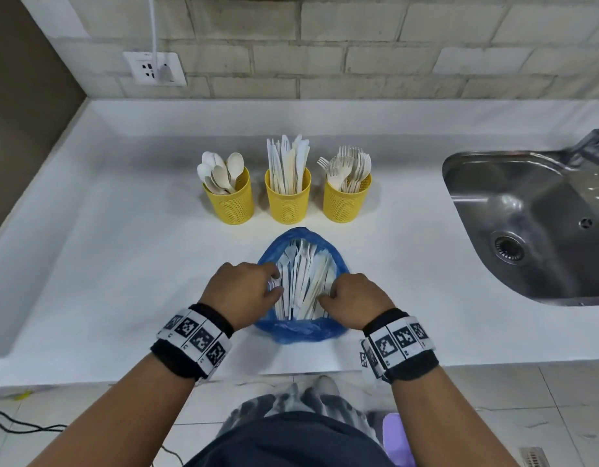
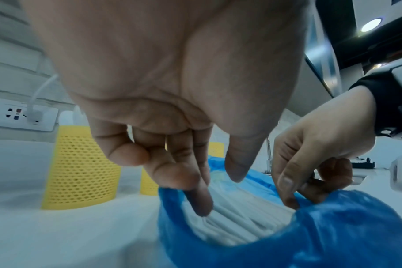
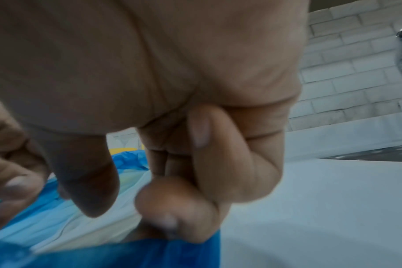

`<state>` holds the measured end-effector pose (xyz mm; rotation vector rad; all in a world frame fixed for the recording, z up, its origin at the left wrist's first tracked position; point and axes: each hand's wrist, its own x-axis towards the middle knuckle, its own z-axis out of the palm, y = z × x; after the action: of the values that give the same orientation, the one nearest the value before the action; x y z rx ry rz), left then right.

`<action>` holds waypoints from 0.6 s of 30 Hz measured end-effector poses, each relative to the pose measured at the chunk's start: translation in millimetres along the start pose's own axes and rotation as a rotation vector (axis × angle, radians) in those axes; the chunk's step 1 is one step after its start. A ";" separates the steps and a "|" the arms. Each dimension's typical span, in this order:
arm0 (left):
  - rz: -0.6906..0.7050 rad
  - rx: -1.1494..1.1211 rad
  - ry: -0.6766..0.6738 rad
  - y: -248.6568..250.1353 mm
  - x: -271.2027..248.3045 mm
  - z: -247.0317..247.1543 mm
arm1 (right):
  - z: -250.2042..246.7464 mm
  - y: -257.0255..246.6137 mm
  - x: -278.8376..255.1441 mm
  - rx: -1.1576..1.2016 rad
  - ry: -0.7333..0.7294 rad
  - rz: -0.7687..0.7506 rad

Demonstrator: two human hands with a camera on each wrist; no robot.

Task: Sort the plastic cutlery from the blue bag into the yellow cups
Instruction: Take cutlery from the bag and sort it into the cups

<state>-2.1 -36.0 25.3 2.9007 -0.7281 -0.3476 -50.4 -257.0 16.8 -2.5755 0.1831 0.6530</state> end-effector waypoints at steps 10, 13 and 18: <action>-0.070 -0.237 0.088 31.1 33.0 18.0 | 19.7 -20.7 -7.9 0.036 0.110 0.125; -0.096 -0.238 0.079 34.0 38.4 21.9 | 22.2 -23.6 -5.0 0.047 0.124 0.141; -0.164 -0.318 0.066 27.9 38.4 19.7 | 24.2 -24.4 -1.9 0.082 0.153 0.155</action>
<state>13.3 -80.2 4.0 2.6588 -0.3847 -0.3479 -56.3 -224.0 9.1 -2.5495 0.4546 0.4909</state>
